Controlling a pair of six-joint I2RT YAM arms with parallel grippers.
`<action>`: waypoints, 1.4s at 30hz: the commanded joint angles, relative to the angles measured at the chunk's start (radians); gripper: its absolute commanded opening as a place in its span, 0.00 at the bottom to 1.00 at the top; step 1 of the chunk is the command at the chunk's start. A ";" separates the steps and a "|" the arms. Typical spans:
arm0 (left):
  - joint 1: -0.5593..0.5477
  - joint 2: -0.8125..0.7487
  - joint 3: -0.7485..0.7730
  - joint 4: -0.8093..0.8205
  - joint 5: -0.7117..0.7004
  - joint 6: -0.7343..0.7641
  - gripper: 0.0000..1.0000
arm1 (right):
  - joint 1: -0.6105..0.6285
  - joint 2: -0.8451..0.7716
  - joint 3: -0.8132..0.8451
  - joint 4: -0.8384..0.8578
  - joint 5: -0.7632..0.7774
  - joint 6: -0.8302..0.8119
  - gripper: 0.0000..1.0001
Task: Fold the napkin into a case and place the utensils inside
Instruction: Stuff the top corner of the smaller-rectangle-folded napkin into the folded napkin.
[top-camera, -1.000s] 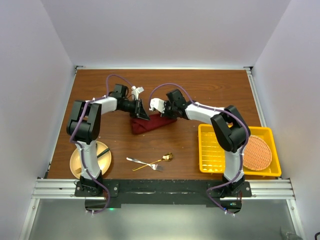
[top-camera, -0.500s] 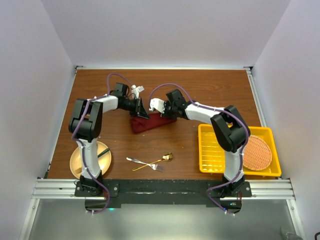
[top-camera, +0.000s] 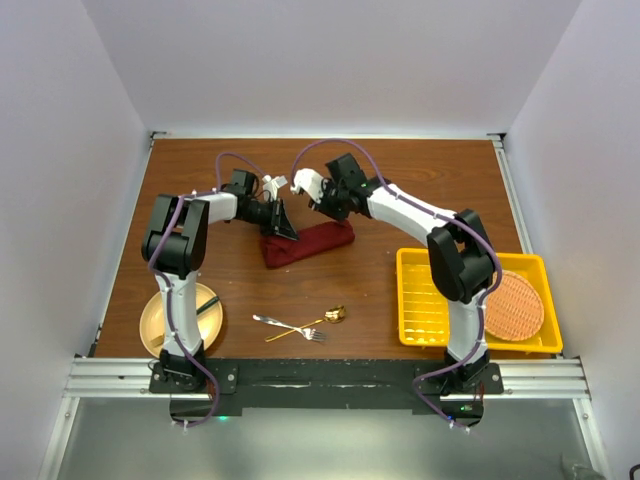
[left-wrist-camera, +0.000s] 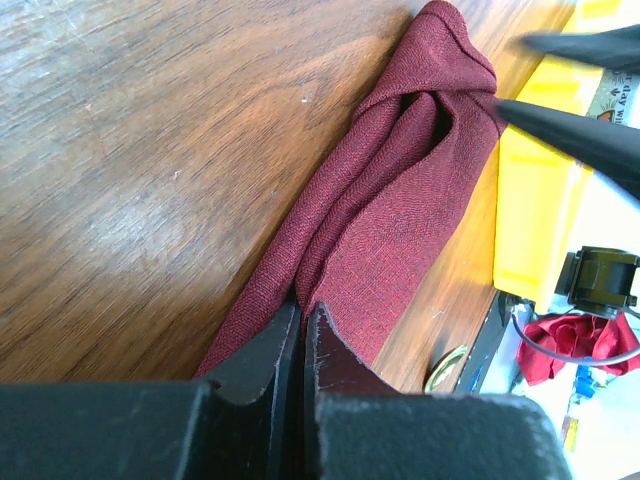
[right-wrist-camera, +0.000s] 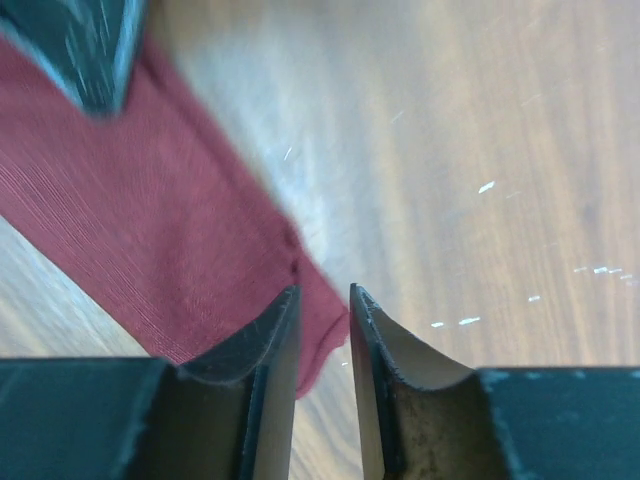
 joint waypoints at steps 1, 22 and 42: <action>0.008 0.058 -0.004 -0.058 -0.111 0.060 0.00 | -0.011 -0.030 0.111 -0.111 -0.048 0.124 0.31; 0.008 0.058 0.003 -0.079 -0.107 0.080 0.00 | -0.008 0.061 0.060 -0.121 -0.127 0.124 0.04; 0.135 -0.091 -0.014 0.130 0.076 -0.045 0.34 | -0.002 0.122 -0.052 -0.016 0.074 0.135 0.03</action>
